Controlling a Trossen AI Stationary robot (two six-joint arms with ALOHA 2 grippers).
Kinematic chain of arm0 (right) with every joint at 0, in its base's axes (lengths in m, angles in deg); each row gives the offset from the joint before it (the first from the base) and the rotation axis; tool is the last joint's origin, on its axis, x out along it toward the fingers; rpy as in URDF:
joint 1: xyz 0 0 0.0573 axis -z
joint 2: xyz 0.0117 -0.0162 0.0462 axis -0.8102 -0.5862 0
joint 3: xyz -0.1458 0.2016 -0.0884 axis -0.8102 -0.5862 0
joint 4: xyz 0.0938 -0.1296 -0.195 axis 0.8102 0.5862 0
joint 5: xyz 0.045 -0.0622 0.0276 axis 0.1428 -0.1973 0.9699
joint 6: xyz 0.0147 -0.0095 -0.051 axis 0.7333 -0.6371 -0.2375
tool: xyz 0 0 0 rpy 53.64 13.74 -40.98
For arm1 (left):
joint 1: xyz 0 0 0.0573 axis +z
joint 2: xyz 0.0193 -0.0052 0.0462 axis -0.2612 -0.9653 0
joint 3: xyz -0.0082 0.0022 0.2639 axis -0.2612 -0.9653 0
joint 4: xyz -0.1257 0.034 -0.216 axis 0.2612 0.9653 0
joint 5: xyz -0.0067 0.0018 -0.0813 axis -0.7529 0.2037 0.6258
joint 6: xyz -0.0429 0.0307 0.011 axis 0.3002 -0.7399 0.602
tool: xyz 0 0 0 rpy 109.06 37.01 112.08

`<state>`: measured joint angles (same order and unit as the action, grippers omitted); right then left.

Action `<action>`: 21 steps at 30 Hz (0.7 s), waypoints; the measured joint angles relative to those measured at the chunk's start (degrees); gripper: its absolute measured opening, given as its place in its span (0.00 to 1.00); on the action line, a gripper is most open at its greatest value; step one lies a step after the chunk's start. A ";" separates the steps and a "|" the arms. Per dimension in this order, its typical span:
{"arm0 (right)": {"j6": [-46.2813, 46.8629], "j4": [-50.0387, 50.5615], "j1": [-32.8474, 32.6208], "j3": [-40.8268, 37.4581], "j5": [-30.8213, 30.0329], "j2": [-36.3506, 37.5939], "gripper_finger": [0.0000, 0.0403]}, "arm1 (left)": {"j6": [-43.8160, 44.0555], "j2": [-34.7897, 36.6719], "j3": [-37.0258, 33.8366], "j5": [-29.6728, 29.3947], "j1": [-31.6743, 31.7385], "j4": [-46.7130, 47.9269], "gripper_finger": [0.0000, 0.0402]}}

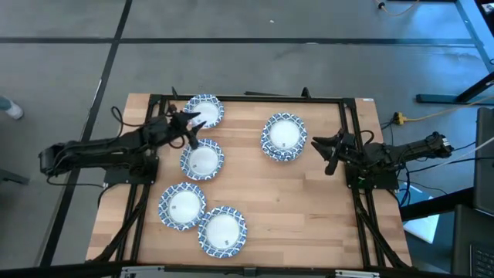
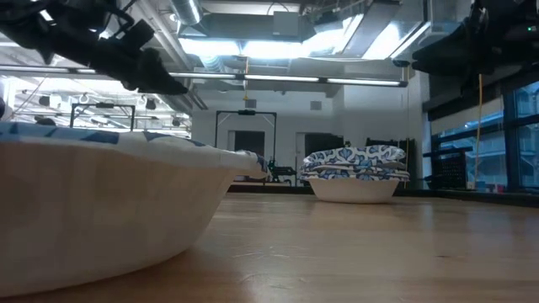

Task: Nest bowls inside each other
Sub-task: Stack the white bowl on the white bowl

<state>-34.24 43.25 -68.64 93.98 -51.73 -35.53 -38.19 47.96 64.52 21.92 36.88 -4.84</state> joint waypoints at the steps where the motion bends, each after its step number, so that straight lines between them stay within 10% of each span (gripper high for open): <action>1: 0.00 -0.02 0.00 0.00 0.00 0.00 0.27 | 0.52 -0.56 0.15 0.51 0.11 -0.01 0.47; 21: -0.42 0.02 0.09 0.00 -0.61 0.00 0.27 | 3.55 -1.97 0.16 2.28 1.02 2.10 0.52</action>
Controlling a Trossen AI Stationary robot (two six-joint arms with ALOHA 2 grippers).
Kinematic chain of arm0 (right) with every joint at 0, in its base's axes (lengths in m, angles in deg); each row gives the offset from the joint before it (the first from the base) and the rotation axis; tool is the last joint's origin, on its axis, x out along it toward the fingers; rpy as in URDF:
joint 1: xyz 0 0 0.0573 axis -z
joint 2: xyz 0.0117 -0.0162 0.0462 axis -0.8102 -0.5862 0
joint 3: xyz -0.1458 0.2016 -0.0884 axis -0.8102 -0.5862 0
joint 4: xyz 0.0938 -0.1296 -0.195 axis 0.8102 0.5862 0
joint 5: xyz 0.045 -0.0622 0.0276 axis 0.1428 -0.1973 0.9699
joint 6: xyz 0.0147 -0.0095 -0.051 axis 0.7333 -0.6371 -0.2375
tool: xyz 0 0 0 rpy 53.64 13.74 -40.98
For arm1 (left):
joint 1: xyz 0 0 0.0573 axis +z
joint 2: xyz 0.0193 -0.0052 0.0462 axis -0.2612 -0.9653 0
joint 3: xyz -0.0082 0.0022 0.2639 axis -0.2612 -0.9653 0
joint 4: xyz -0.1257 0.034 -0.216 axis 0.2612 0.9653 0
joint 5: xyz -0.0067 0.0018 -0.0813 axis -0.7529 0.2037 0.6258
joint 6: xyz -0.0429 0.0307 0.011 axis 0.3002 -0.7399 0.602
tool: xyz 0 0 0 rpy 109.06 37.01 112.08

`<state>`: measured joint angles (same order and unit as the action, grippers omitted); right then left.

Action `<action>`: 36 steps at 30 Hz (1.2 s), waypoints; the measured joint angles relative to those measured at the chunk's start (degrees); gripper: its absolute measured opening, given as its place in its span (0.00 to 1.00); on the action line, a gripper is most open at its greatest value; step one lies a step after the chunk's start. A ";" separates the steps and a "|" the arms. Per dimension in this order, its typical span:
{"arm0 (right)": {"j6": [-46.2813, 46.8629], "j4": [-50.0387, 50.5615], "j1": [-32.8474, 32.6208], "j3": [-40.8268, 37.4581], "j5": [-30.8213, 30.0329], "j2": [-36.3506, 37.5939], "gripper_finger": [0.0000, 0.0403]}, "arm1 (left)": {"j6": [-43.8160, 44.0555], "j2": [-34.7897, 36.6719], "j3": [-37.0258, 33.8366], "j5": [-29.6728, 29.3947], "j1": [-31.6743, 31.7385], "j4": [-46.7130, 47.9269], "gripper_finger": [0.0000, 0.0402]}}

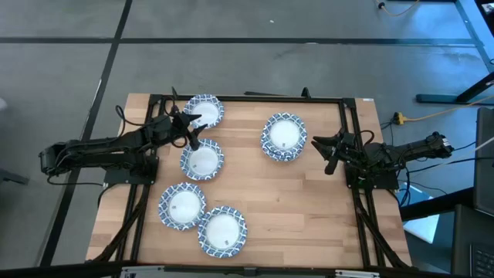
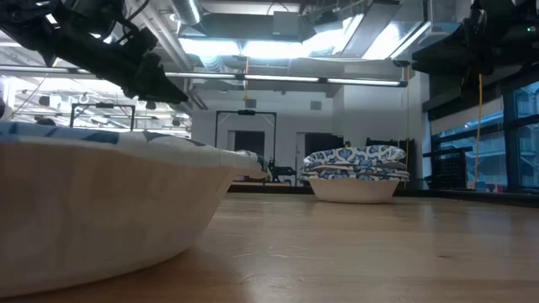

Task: Nest bowls inside each other
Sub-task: Stack the white bowl on the white bowl

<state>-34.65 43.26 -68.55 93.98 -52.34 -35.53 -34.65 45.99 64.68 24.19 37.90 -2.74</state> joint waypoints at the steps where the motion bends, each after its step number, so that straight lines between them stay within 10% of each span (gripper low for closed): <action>1: 0.00 0.00 0.00 0.00 0.00 0.00 0.27 | 1.10 -0.04 0.00 0.11 0.25 0.68 0.54; 10: 0.46 -0.01 0.00 0.00 0.00 0.00 0.27 | 0.92 -2.12 -0.04 0.83 1.25 1.33 0.78; 36: 1.92 -0.01 0.02 0.00 -1.31 0.00 0.27 | -6.03 -15.90 -0.04 -5.43 0.48 1.05 0.76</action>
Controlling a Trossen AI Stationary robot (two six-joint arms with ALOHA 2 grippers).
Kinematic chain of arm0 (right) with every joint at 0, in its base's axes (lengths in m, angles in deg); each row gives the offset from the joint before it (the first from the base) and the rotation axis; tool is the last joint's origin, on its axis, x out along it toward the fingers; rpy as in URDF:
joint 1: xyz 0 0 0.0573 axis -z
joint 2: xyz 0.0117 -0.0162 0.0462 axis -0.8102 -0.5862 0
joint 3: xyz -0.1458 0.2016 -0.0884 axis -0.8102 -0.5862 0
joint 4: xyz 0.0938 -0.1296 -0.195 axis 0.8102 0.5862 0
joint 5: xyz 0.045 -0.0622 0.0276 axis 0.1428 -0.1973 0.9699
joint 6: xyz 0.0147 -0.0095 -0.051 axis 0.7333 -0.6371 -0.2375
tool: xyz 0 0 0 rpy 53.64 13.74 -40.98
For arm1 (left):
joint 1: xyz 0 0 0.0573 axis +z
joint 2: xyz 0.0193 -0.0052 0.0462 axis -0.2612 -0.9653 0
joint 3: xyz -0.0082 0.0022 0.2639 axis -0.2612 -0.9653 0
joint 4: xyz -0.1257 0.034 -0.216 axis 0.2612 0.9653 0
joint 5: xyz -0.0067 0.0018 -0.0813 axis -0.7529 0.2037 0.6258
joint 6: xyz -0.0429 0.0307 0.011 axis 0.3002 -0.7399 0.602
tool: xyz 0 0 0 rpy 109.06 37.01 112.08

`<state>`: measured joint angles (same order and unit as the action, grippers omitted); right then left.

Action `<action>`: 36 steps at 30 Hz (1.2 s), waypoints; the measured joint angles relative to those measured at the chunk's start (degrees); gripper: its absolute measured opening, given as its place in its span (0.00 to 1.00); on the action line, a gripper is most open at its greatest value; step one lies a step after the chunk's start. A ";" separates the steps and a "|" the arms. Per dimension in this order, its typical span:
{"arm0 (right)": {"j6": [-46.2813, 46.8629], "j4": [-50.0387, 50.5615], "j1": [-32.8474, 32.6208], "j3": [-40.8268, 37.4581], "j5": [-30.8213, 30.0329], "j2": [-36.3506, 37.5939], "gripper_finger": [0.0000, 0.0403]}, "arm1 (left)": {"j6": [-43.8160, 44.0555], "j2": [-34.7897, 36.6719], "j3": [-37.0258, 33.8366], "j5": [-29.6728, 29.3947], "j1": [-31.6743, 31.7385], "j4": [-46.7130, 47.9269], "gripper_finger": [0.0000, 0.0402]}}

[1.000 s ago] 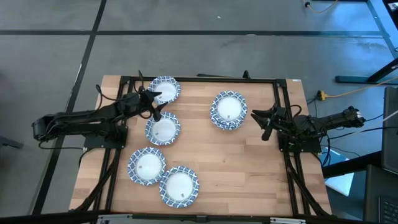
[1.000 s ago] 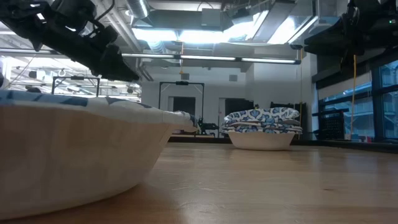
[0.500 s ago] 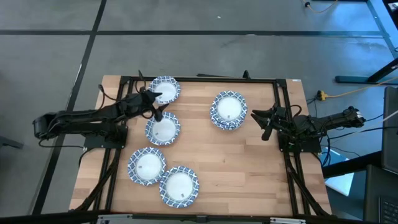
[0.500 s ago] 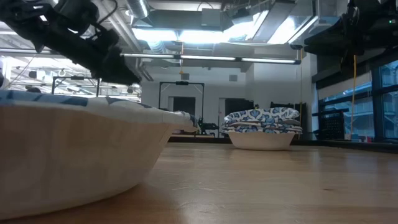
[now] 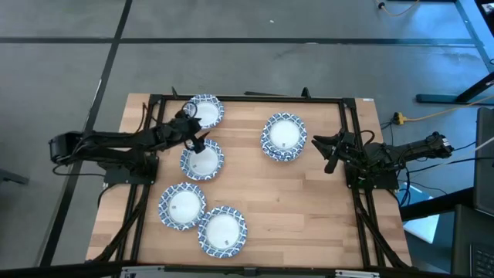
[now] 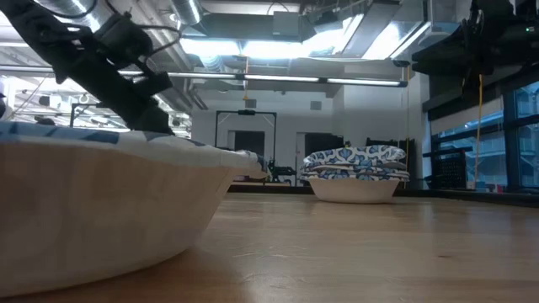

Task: Nest bowls inside each other
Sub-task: Stack the white bowl on the white bowl

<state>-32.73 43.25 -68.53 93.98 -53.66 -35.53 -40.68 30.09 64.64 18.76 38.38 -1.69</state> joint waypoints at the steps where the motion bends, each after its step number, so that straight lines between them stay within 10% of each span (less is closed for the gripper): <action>1: -0.01 0.01 0.00 0.00 0.00 0.00 0.27 | -0.56 -0.75 0.00 -0.19 0.00 0.06 0.76; 36: -0.38 0.05 0.00 0.00 -0.09 -0.02 0.27 | -11.82 -10.58 0.00 1.82 7.41 0.31 0.61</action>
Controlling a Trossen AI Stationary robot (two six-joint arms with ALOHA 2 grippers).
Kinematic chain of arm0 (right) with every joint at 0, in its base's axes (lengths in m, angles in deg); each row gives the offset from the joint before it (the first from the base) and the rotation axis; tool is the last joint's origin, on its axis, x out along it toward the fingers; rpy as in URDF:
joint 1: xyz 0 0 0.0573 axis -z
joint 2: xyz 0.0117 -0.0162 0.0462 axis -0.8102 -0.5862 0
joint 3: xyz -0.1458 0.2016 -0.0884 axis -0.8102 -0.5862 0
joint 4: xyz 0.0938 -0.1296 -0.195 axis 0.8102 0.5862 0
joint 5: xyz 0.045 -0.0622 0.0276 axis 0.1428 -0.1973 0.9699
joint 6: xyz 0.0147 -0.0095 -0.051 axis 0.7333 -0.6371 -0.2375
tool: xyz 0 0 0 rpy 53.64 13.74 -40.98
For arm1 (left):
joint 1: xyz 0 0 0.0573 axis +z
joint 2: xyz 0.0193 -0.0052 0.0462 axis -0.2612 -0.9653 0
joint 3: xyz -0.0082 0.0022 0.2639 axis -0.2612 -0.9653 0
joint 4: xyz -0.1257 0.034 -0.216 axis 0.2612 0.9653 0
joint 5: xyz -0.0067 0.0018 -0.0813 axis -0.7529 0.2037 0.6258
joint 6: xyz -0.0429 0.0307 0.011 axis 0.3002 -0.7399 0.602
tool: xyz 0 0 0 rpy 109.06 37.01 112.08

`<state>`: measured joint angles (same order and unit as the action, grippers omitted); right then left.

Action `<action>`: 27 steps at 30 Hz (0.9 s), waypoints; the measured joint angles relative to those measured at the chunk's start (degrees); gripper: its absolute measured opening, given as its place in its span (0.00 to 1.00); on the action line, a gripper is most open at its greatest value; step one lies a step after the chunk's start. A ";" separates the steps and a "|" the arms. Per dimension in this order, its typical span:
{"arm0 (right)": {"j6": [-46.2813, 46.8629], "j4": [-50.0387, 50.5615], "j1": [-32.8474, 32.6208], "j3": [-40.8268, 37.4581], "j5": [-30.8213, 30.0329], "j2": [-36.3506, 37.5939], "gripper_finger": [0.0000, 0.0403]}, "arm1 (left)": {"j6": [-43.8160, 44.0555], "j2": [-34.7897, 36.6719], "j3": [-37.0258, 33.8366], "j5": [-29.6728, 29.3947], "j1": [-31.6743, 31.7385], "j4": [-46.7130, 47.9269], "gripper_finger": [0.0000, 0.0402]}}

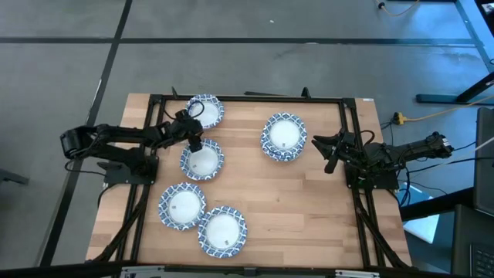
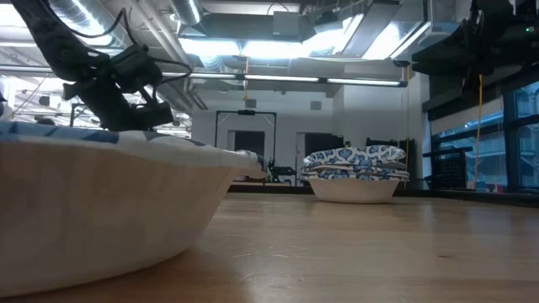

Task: Nest bowls inside each other
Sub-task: Stack the white bowl on the white bowl

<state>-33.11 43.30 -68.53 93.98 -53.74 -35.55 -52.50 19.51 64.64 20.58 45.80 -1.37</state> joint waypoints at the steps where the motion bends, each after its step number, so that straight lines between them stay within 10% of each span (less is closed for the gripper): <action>1: 0.03 -0.01 0.00 0.00 -0.02 0.00 0.27 | 0.06 -0.01 0.00 -0.14 0.23 0.03 0.61; 27: 0.36 -0.01 0.00 0.00 0.00 0.00 0.27 | 0.00 -0.01 0.00 3.40 5.33 1.40 0.46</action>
<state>-32.75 43.30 -68.53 93.98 -53.74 -35.55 -52.50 19.50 64.64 23.98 51.13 0.03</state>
